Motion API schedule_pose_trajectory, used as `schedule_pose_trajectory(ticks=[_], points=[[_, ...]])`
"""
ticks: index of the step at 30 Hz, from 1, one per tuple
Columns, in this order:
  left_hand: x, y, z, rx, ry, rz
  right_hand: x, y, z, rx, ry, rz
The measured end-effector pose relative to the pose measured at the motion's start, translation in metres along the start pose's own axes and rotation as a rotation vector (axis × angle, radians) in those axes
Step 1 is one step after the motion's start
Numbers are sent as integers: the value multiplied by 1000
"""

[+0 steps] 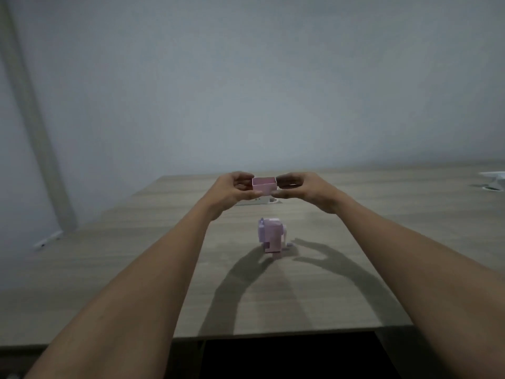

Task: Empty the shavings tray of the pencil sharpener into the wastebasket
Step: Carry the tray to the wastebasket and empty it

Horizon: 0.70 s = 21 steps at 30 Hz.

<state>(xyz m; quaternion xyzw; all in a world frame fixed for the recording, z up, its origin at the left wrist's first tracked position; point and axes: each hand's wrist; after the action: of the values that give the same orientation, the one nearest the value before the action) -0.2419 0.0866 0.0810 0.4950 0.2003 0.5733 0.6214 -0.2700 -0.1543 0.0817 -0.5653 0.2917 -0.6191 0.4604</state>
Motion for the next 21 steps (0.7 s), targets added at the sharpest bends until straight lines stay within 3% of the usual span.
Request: schedule_pose_trajectory(ticks=[8,21], points=[[-51,53,21,-120,-107,-24,62,-31,-56,-2,112,8],[-218,112,18,-241,-402,-186,172,-12,-220,-122,401,-91]])
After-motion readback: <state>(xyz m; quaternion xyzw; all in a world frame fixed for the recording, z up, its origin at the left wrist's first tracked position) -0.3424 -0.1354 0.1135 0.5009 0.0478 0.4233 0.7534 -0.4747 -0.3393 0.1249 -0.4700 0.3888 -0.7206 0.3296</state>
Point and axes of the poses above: each hand's wrist, its own z-axis towards the middle knuckle, its own x-axis out of the back of the hand, y = z × x, and after that the axes turned 8 degrees about -x, right-handed
